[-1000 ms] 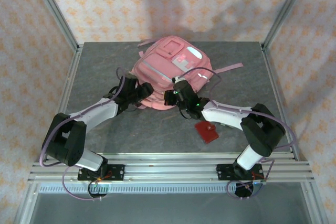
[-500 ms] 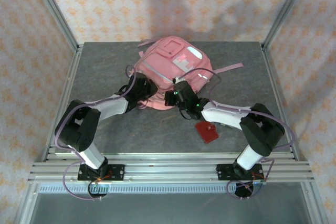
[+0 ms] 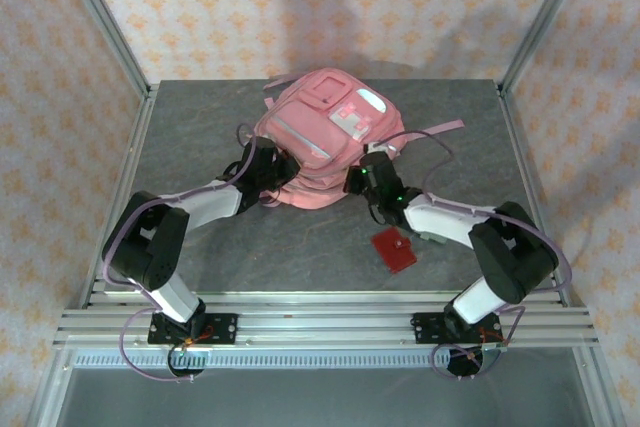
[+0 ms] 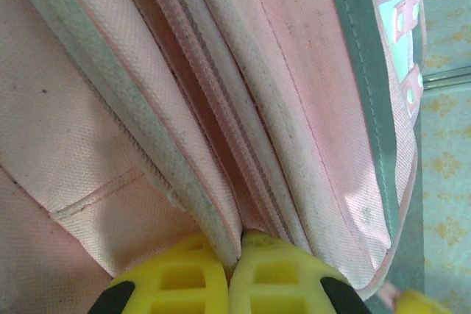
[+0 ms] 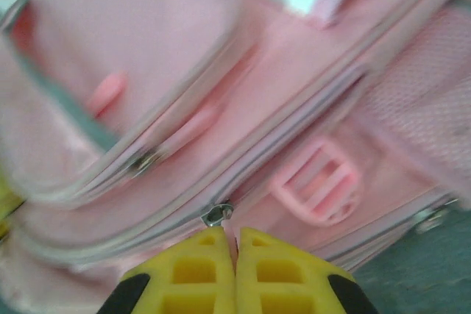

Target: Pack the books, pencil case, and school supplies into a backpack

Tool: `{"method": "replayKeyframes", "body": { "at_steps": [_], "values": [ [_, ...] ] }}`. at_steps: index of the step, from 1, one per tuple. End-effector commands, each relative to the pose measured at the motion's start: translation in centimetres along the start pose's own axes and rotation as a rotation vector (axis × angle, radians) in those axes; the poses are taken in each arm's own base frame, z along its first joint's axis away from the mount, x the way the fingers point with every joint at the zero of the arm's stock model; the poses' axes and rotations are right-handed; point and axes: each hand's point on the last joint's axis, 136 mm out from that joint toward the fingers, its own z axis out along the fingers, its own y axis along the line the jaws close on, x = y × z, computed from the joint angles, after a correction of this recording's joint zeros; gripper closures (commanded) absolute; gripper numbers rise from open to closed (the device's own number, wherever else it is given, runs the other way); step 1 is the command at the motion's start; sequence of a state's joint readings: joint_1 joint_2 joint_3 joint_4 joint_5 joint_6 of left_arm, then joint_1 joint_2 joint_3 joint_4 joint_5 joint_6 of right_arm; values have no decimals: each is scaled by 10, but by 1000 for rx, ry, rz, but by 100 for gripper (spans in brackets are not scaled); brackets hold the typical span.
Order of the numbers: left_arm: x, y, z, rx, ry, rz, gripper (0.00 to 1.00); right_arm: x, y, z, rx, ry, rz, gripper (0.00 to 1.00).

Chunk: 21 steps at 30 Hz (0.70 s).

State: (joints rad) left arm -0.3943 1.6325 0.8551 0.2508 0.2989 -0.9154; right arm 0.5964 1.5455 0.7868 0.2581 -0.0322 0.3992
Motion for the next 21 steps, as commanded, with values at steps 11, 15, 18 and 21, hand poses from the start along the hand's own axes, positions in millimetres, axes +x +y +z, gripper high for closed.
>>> {"method": "replayKeyframes", "body": {
  "at_steps": [11, 15, 18, 21],
  "values": [
    [-14, 4, -15, -2, -47, 24, 100, -80, -105, 20, 362, -194, 150, 100],
    [-12, 3, -15, -2, -35, 32, 100, -85, -100, 23, 333, -187, 159, 100],
    [-14, 2, -15, -4, -32, 41, 100, -82, -96, 20, 309, -165, 176, 100],
    [-15, -4, -13, 6, -16, 66, 100, -73, -91, 11, 266, -143, 197, 100]
  ]
}}
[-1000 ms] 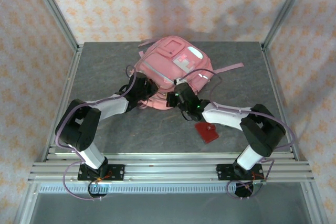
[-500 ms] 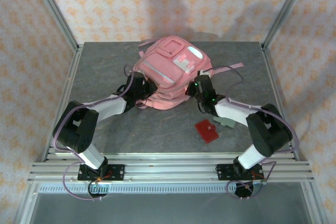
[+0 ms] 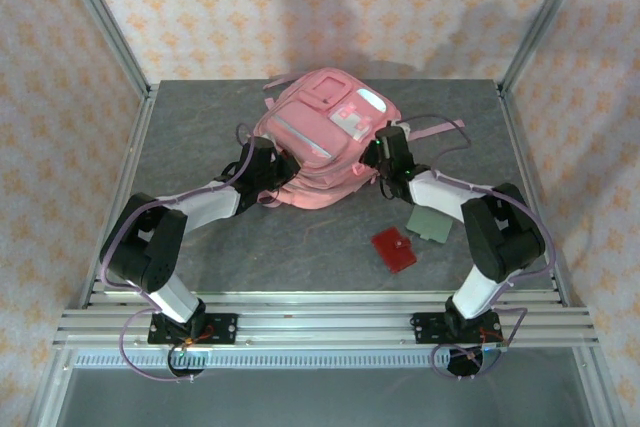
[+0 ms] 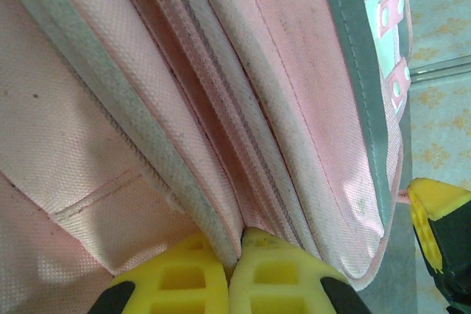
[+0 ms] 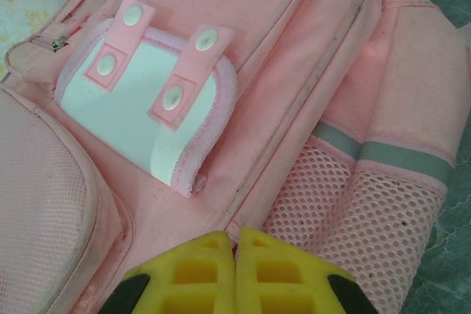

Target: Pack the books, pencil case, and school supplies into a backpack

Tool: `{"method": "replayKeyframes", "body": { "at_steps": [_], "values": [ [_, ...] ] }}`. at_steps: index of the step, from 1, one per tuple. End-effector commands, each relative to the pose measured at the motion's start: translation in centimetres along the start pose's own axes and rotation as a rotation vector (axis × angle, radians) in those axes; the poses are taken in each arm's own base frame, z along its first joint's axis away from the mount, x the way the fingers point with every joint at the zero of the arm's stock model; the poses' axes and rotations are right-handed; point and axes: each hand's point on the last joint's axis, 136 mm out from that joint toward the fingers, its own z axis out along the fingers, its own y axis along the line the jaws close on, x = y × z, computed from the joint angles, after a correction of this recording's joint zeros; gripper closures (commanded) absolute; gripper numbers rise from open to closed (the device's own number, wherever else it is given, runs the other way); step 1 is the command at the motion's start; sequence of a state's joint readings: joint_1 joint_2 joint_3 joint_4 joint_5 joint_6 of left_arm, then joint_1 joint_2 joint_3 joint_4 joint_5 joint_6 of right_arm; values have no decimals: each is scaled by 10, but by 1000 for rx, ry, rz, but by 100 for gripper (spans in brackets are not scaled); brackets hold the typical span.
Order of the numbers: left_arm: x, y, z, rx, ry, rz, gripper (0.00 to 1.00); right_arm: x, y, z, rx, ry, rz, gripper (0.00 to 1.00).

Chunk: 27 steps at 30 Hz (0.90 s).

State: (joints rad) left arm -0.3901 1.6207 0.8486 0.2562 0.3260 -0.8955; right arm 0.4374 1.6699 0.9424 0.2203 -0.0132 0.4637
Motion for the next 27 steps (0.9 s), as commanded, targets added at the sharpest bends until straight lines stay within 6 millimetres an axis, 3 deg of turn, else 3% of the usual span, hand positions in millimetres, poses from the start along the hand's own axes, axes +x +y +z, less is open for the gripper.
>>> {"method": "replayKeyframes", "body": {
  "at_steps": [1, 5, 9, 14, 15, 17, 18, 25, 27],
  "values": [
    [-17, -2, -9, -12, -21, 61, 100, -20, -40, -16, 112, -65, 56, 100],
    [-28, -1, -6, -26, 7, 101, 100, -2, -31, -31, 41, -18, 77, 100],
    [-48, 8, -16, -80, -25, 149, 100, 19, -17, -47, -27, 52, 81, 100],
    [-58, 23, -26, -121, -23, 190, 100, 21, 1, -71, -118, 67, 85, 100],
    [-58, 26, -27, -135, -21, 195, 100, 19, 6, -72, -135, 75, 81, 94],
    [-56, 32, -26, -158, -13, 221, 100, 15, 15, -72, -153, 95, 83, 71],
    [-56, 35, -26, -173, -13, 229, 100, 14, 23, -71, -175, 107, 79, 67],
    [-77, 46, -37, -224, -95, 235, 100, 2, 67, -54, -276, 173, 56, 58],
    [-80, 43, -39, -223, -106, 242, 92, 4, 79, -45, -290, 209, 37, 58]
  ]
}}
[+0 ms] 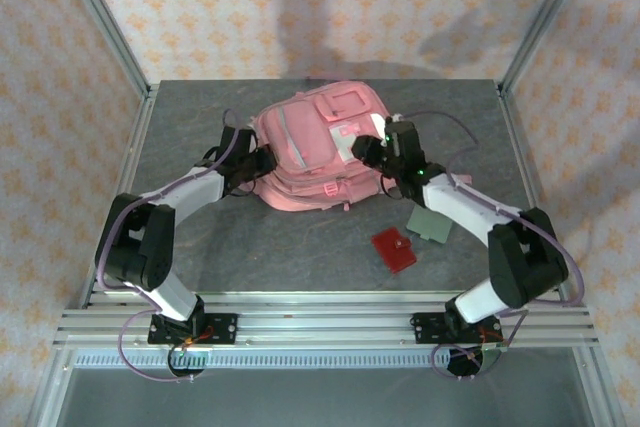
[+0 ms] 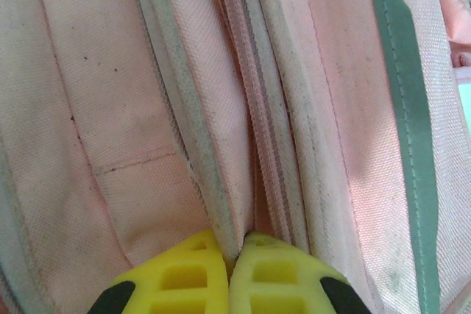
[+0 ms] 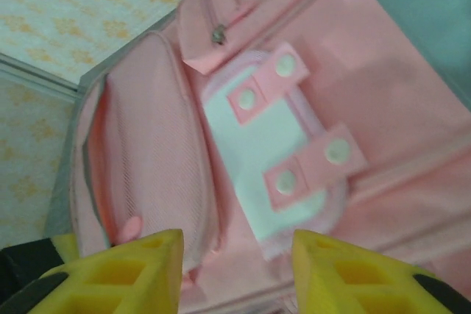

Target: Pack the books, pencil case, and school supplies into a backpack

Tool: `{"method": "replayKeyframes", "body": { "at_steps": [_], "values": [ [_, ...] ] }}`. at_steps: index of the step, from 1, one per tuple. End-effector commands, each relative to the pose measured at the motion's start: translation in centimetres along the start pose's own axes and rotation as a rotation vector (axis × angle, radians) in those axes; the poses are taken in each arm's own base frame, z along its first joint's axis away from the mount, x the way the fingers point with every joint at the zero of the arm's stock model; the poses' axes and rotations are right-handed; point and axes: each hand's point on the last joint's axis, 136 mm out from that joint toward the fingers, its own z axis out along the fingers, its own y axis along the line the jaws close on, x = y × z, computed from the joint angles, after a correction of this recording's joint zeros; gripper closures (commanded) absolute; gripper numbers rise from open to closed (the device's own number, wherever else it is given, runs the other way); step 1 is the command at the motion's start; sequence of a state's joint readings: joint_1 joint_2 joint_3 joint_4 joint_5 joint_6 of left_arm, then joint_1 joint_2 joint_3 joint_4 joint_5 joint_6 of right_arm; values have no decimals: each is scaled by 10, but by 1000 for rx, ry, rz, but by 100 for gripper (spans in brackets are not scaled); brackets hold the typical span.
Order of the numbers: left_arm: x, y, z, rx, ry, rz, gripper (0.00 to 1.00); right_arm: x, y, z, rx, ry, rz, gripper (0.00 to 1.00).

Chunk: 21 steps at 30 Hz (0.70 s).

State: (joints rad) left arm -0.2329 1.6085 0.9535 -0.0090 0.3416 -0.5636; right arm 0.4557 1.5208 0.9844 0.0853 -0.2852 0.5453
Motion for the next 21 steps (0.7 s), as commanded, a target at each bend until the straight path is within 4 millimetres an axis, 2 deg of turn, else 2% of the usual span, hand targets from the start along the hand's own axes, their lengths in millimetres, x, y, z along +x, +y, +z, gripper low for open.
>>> {"method": "replayKeyframes", "body": {
  "at_steps": [1, 4, 5, 6, 10, 13, 18, 21],
  "values": [
    [-32, 10, -20, -70, -118, 22, 92, 7, 19, 16, -37, 83, -37, 58],
    [-33, 8, -26, -61, -129, 19, 83, 13, 27, 36, -41, 132, -55, 57],
    [-32, 7, -28, -54, -131, 11, 77, 15, 28, 44, -39, 148, -60, 56],
    [-31, 5, -32, -40, -138, 1, 66, 18, 28, 51, -35, 165, -63, 55],
    [-20, -6, -44, 44, -152, -48, 51, 29, 30, 77, -38, 232, -67, 54],
    [-5, -18, -47, 89, -144, -48, 49, 35, 29, 93, -25, 267, -74, 55],
    [20, -26, -38, 72, -111, -10, 48, 53, 26, 112, -27, 341, -78, 59],
    [28, -30, -32, 67, -99, 0, 48, 66, 23, 121, 0, 385, -115, 68]
  ]
}}
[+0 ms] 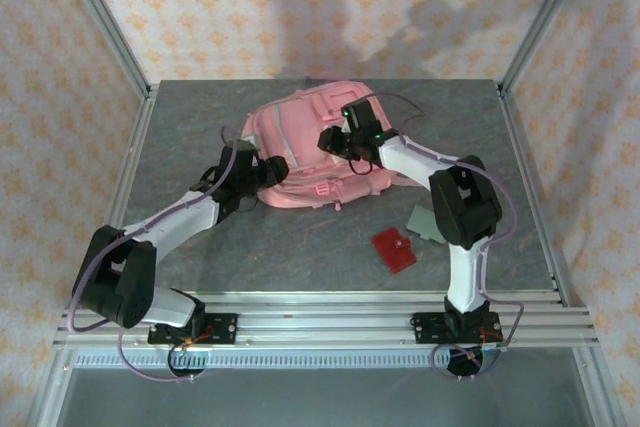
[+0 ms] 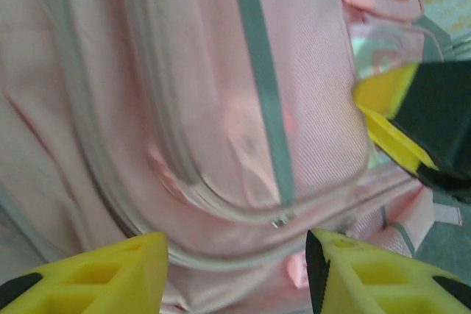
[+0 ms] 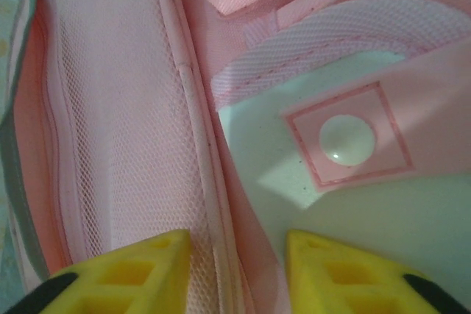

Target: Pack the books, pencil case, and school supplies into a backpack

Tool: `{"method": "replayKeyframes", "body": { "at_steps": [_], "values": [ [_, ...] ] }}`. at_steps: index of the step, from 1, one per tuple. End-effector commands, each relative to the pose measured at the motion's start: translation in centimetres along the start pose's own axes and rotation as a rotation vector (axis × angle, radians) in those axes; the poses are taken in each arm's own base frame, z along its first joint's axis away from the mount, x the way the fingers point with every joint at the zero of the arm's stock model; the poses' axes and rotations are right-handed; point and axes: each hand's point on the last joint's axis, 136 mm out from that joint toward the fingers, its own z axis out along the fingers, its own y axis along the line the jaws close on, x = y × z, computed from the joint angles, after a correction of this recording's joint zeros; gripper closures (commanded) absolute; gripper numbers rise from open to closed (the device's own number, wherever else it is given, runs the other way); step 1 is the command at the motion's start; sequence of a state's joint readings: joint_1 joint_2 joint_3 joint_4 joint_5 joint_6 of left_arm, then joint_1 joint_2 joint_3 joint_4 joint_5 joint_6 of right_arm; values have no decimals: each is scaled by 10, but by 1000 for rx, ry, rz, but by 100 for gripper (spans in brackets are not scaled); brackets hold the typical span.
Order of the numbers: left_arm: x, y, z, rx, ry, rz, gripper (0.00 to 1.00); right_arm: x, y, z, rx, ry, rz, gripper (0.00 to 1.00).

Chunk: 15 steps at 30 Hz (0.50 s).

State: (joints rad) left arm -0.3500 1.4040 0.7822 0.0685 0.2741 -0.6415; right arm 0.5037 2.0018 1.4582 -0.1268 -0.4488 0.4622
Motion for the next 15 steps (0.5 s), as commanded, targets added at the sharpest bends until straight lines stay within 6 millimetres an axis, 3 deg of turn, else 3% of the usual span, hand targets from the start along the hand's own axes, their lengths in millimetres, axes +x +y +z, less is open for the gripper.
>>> {"method": "replayKeyframes", "body": {
  "at_steps": [1, 4, 8, 15],
  "values": [
    [-1, -3, 5, -9, -39, 0, 48, 25, 0, 20, 22, 96, -50, 70],
    [7, -13, 7, -20, -51, 40, 47, 31, -3, 23, 60, 112, -76, 72],
    [19, -10, 14, -66, -53, 64, 46, 26, -4, 17, 99, 69, -103, 66],
    [24, -3, 21, -87, -59, 53, 46, 21, 15, 16, 34, 71, -111, 81]
  ]
}}
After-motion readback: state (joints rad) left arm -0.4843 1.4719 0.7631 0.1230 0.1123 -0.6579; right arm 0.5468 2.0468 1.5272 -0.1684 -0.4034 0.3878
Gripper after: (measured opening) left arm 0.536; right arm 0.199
